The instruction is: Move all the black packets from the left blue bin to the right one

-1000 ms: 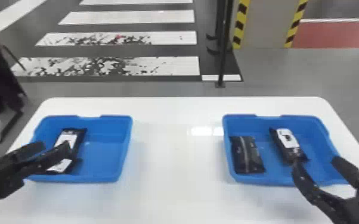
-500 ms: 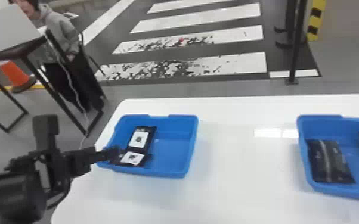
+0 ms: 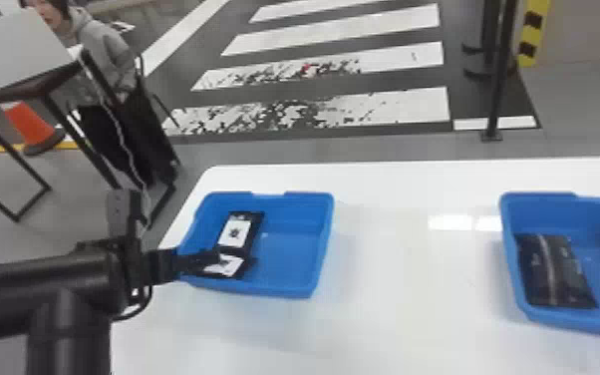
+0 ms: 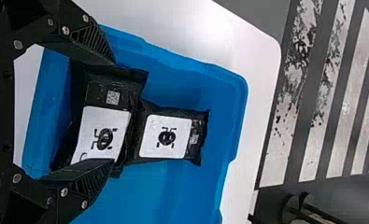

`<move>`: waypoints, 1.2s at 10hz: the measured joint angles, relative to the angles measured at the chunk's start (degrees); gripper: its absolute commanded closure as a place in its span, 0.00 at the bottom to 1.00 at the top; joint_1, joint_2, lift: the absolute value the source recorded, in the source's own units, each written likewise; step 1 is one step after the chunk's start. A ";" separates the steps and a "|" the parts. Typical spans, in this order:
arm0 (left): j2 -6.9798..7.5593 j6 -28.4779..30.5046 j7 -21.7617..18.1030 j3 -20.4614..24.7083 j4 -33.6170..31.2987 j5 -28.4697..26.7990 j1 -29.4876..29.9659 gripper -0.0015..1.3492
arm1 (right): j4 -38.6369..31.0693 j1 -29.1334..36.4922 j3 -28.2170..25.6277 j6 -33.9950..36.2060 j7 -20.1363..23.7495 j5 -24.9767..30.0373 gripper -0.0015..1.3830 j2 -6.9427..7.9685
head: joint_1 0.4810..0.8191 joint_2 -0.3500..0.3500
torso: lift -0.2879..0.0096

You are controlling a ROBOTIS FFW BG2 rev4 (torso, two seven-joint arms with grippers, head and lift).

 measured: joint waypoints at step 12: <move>1.69 -2.57 -2.16 -7.08 15.33 -3.40 -7.74 0.90 | 0.98 -0.36 1.01 1.74 0.09 -2.72 0.10 -0.06 | 0.63 0.99 | 0.45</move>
